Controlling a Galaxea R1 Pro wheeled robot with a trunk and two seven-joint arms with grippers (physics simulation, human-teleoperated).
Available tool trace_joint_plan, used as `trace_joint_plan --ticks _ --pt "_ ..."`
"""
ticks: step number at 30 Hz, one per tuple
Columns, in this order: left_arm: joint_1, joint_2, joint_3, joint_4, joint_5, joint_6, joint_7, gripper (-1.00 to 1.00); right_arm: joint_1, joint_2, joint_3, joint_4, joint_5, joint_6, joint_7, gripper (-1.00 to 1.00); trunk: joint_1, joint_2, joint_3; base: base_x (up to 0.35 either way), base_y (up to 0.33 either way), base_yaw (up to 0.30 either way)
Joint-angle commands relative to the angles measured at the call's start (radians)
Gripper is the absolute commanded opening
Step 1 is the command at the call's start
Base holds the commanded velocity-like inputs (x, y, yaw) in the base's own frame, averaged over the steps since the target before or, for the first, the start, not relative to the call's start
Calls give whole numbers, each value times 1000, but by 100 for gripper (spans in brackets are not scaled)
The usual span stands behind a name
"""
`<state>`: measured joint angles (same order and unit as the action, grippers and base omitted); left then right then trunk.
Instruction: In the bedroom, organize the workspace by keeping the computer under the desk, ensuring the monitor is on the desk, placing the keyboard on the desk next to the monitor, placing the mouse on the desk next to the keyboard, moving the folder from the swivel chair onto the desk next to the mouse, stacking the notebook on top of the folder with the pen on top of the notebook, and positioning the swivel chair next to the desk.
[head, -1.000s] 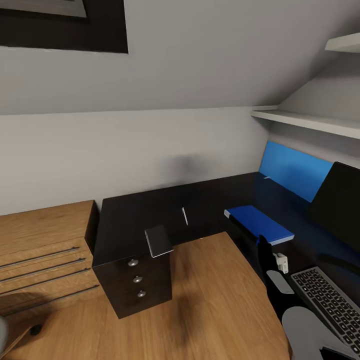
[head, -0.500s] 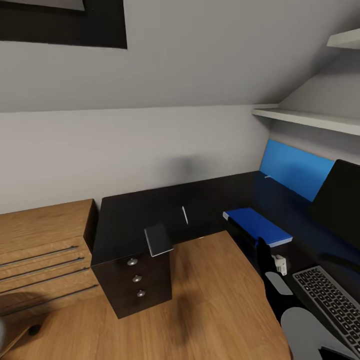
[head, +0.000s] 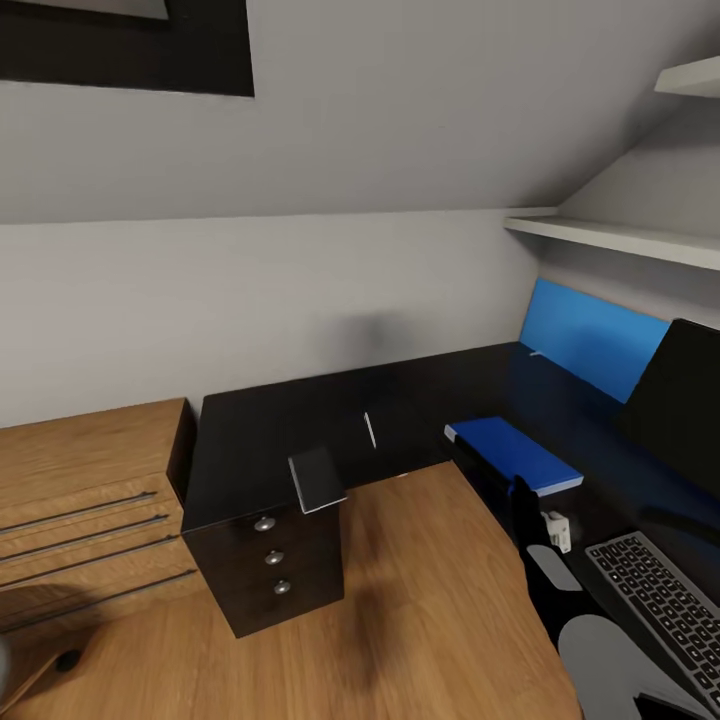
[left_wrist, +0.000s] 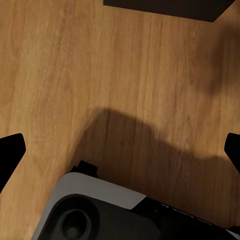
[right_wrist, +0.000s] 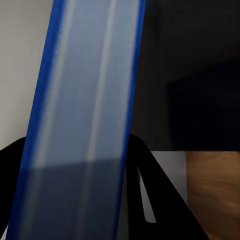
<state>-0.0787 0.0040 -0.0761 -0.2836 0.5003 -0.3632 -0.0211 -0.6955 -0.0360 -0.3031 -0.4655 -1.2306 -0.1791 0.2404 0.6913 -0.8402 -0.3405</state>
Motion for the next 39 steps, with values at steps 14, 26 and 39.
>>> trace_joint_plan --ticks 14,26,39 --pt "-1 1 -8 2 9 -5 -2 100 -1 2 -2 4 -11 -8 7 -100 0 -1 -1 50 0 0" --pt "-1 1 -8 2 8 -5 -2 100 -1 3 -2 3 -14 -6 13 -100 0 -1 -1 20 0 -65" --pt "-1 1 -7 3 7 -5 -2 100 -1 4 -2 2 -15 -4 38 -100 0 -1 -1 96 0 -11"
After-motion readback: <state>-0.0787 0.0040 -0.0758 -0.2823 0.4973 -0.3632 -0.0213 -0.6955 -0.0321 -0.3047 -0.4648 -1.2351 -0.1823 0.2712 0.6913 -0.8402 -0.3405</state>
